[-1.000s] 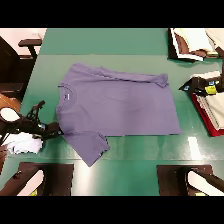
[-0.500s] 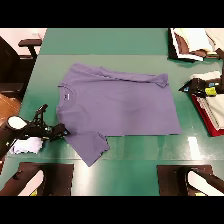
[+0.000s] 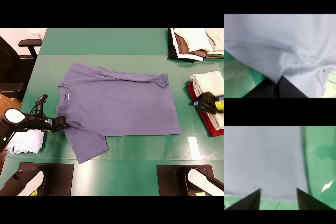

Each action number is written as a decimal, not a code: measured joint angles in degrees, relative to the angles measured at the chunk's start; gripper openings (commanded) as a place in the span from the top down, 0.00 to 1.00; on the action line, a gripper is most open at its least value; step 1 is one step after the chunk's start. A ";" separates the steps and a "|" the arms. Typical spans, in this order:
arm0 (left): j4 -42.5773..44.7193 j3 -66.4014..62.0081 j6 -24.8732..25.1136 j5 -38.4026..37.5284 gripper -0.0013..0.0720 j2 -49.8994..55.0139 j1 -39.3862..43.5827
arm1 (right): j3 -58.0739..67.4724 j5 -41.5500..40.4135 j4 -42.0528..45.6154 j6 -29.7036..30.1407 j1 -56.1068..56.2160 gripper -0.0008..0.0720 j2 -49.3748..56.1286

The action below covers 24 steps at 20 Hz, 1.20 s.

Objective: Fold the shirts.

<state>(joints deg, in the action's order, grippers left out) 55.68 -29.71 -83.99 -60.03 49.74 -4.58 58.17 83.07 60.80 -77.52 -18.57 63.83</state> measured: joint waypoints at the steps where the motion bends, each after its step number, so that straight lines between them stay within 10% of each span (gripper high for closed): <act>1: -0.11 -0.52 0.02 -0.09 0.94 0.02 0.07 | -3.04 0.20 0.17 0.02 -2.64 0.26 0.00; 13: -0.52 -1.95 0.00 -0.50 0.94 0.02 0.11 | -26.03 -10.21 -3.82 -0.42 -7.45 0.40 0.81; 17: -0.57 -1.97 0.00 -1.11 0.94 0.02 0.11 | -26.80 -14.16 -5.68 -0.72 -3.37 0.94 3.48; 24: -0.42 -11.15 -0.02 -5.27 0.94 -0.15 0.15 | -19.41 -17.77 -5.60 0.66 0.50 0.96 -5.35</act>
<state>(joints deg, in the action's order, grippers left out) 55.27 -40.86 -84.01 -65.30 49.58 -4.43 38.76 65.30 55.20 -76.86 -18.06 58.48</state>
